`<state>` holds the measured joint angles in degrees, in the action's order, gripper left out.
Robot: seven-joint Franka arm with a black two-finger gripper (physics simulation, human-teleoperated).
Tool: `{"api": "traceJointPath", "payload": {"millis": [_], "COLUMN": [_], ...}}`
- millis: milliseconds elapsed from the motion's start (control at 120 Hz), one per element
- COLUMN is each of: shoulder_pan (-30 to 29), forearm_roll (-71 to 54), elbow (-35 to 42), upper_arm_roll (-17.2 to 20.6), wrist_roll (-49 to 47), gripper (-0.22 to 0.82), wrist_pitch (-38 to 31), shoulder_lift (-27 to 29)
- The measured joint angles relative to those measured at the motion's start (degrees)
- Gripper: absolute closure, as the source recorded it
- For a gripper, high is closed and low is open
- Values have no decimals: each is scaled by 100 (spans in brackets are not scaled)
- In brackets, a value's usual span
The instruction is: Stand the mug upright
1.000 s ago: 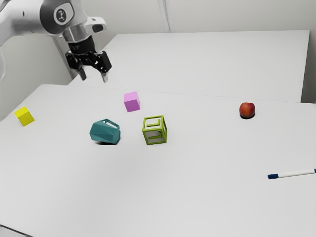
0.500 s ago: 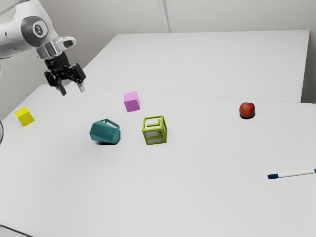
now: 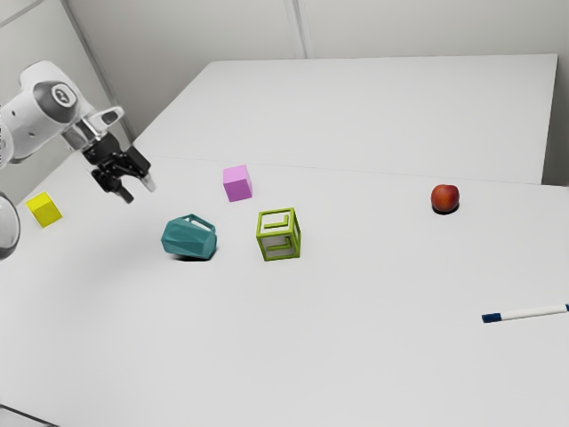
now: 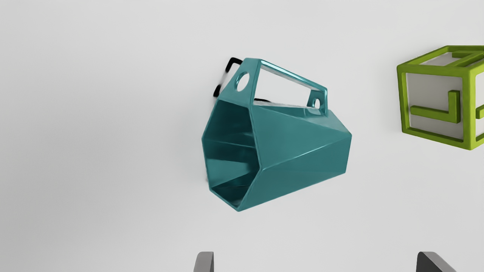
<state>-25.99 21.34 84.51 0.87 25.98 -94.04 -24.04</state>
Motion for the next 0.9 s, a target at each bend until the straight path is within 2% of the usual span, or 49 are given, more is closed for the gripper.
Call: {"api": "traceJointPath", "payload": {"millis": [517, 900], "shoulder_pan": [-144, -211], "forearm_roll": [871, 1680], "elbow": [235, 621], "upper_arm_roll": [24, 37], "wrist_roll": [1089, 1647], "gripper": [2, 2], "wrist_pitch": [-424, -473], "shoulder_lift": [-646, -797]}}
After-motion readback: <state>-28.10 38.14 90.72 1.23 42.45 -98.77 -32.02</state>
